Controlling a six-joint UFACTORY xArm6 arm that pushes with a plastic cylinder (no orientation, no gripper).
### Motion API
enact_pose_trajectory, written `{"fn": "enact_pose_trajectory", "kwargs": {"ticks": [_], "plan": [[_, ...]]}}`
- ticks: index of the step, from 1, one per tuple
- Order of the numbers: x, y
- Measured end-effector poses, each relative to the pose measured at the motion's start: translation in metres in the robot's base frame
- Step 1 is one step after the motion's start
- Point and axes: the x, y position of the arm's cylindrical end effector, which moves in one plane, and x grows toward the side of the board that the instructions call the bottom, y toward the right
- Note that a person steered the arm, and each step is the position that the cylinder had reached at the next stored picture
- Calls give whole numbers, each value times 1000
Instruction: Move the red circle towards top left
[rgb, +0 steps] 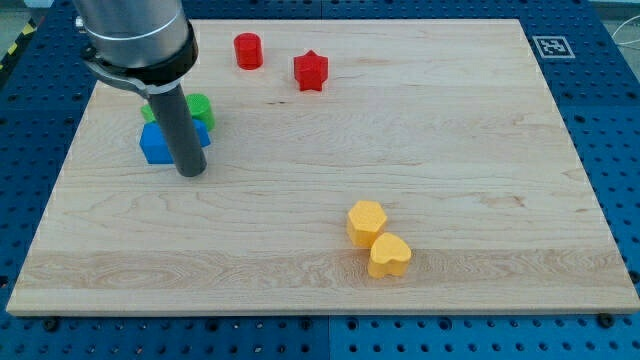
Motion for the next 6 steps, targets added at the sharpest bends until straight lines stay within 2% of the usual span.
{"fn": "enact_pose_trajectory", "kwargs": {"ticks": [2, 3, 5, 6], "plan": [[-3, 14], [-7, 42], [-62, 73], [-76, 78]]}}
